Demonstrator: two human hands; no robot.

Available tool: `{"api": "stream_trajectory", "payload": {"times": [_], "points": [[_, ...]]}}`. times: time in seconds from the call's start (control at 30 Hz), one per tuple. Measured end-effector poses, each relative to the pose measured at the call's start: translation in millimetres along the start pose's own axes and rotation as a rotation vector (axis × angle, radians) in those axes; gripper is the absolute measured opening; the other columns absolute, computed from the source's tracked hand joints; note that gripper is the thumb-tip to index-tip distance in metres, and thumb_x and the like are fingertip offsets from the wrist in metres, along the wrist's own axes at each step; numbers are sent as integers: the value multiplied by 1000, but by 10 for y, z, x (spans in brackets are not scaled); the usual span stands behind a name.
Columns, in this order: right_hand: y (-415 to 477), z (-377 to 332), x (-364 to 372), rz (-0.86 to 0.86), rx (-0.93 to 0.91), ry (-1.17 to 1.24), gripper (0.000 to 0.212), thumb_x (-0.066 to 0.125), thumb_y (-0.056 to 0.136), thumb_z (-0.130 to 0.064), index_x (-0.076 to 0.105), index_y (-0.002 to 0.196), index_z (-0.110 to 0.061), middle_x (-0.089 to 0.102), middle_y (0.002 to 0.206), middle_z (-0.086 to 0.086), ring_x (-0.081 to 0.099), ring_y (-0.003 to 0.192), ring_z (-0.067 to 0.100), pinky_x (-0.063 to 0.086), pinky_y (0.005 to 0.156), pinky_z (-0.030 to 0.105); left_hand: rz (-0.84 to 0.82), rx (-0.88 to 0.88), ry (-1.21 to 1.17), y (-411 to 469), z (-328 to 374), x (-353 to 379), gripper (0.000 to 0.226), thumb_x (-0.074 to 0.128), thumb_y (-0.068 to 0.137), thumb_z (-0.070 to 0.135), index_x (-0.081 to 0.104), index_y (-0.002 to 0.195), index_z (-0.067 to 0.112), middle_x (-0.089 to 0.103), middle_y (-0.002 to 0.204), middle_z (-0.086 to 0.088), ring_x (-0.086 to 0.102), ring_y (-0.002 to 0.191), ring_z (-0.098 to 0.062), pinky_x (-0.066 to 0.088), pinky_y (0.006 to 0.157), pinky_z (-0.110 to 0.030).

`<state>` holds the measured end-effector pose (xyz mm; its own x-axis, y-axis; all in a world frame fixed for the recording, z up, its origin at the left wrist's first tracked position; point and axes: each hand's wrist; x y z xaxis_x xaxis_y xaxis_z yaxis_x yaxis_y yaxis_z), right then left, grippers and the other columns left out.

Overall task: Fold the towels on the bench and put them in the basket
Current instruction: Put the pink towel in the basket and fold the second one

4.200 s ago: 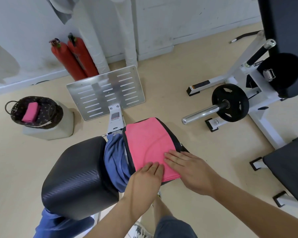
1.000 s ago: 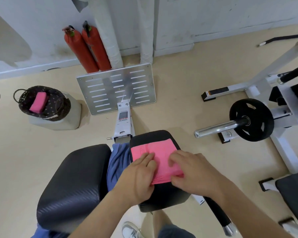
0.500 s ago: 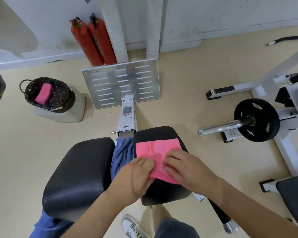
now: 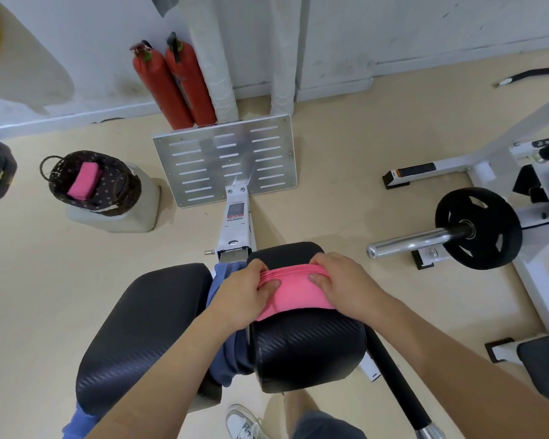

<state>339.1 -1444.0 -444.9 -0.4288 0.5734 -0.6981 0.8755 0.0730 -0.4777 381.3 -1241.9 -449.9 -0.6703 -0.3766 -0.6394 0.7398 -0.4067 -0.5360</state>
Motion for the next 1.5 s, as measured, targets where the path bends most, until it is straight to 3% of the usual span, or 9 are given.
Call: {"api": "stream_trajectory", "payload": {"times": [0.23, 0.43, 0.6, 0.73, 0.87, 1.07, 1.23, 1.33, 1.5], "points": [[283, 50, -17, -125, 177, 52, 18, 61, 86, -27, 55, 100, -18, 61, 100, 3, 56, 91, 20, 45, 75, 32, 104, -79, 140, 195, 100, 91, 18, 52, 93, 28, 48, 104, 14, 57, 102, -1, 51, 85, -18, 36, 65, -28], [277, 36, 11, 26, 83, -54, 30, 68, 80, -32, 45, 99, -28, 39, 108, -4, 47, 93, 17, 47, 75, 31, 253, 502, 472, 169, 58, 258, 29, 47, 77, 24, 68, 98, 23, 63, 90, 1, 58, 80, -23, 51, 64, -35], [154, 24, 152, 144, -251, -370, 17, 60, 82, -19, 65, 97, -26, 58, 103, -7, 51, 106, 19, 38, 80, 36, 126, 410, 424, -13, -32, 279, 44, 47, 85, 45, 62, 118, 18, 64, 115, 1, 59, 97, -19, 51, 87, -37], [-5, 108, 104, 55, -226, -362, 46, 23, 91, -45, 61, 114, -31, 58, 109, -13, 52, 110, 11, 31, 89, 34, 160, 393, 505, -9, 12, 307, 38, 53, 75, 44, 67, 101, 19, 69, 104, 1, 63, 91, -18, 47, 94, -36], [-85, 167, 17, -84, -209, -318, 63, 44, 83, -66, 43, 137, -33, 48, 133, -15, 42, 124, 7, 29, 102, 34, 90, 302, 577, 79, 135, 302, 33, 54, 77, 28, 62, 107, 18, 66, 106, -1, 60, 95, -21, 41, 96, -34], [-25, 156, 65, -35, -48, -40, 44, 60, 77, -30, 55, 121, -38, 63, 112, -16, 58, 102, 9, 46, 90, 36, 76, 91, 630, 226, 260, 226, 26, 50, 84, 19, 58, 108, 21, 62, 107, 0, 58, 99, -20, 40, 86, -31], [-87, -247, -248, 100, 155, 803, 23, 70, 80, -8, 67, 99, -18, 71, 97, 3, 65, 94, 20, 52, 81, 27, 26, -130, -203, -209, 307, -242, 19, 64, 72, 25, 62, 90, 18, 67, 81, 1, 61, 72, -14, 48, 65, -28], [-277, -725, -429, -64, 45, 1140, 41, 76, 78, -30, 64, 113, -12, 70, 110, 7, 65, 106, 23, 52, 93, 38, 23, -139, -941, -751, 335, -531, 35, 71, 68, 15, 66, 103, 12, 72, 96, -13, 68, 84, -22, 55, 77, -38], [-716, -1732, -355, -106, -144, 718, 44, 65, 86, -38, 51, 126, -27, 66, 115, -7, 65, 104, 13, 52, 94, 43, 230, -43, -1269, -1623, 264, -685, 57, 81, 68, 12, 57, 119, 7, 69, 110, -15, 66, 102, -30, 53, 86, -43]]}}
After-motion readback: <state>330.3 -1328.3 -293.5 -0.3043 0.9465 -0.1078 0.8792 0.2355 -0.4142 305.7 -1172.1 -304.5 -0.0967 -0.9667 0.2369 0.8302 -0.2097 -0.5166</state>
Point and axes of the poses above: each hand's wrist, its own y-axis towards the middle knuckle, its own x-axis out of the palm, z = x × y
